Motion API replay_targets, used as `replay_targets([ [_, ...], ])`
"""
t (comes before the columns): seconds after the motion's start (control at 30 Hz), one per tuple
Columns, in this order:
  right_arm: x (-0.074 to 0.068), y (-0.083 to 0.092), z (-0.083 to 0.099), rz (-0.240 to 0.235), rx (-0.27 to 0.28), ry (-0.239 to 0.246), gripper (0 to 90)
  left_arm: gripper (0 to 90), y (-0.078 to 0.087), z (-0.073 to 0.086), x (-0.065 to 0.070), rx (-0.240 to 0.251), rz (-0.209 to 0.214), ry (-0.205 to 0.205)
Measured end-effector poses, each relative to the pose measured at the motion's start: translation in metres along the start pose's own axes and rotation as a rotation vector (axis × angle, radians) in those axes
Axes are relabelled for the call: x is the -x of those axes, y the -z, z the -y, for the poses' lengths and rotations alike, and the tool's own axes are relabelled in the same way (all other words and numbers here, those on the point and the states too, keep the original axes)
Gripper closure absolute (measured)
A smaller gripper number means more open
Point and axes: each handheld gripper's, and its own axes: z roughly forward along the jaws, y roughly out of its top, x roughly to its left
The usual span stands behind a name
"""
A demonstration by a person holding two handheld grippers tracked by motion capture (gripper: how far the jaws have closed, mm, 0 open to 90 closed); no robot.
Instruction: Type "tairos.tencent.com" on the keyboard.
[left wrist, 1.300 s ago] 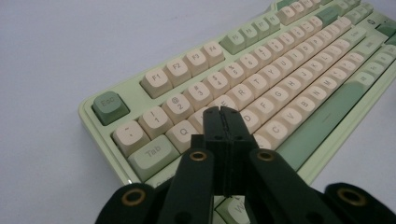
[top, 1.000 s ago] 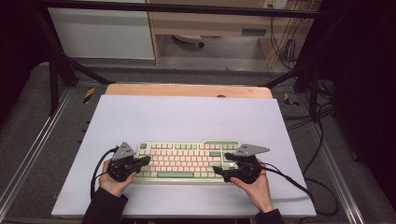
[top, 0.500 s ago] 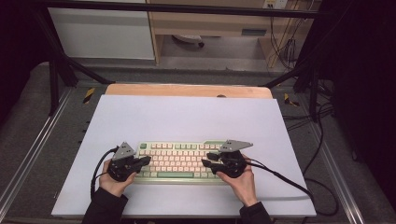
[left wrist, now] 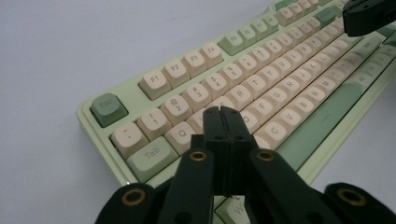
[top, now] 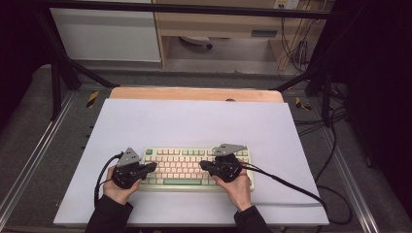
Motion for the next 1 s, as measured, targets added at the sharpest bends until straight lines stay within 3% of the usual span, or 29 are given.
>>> replay_targets([
  [0.43, 0.001, -0.025, -0.002, 0.015, -0.023, -0.021, 90.0, 90.0, 0.000, 0.000, 0.000, 0.002, -0.001, -0.001],
  [1.0, 0.002, -0.040, -0.002, 0.043, -0.058, -0.016, 90.0, 90.0, 0.001, 0.000, 0.000, 0.002, 0.000, -0.002],
])
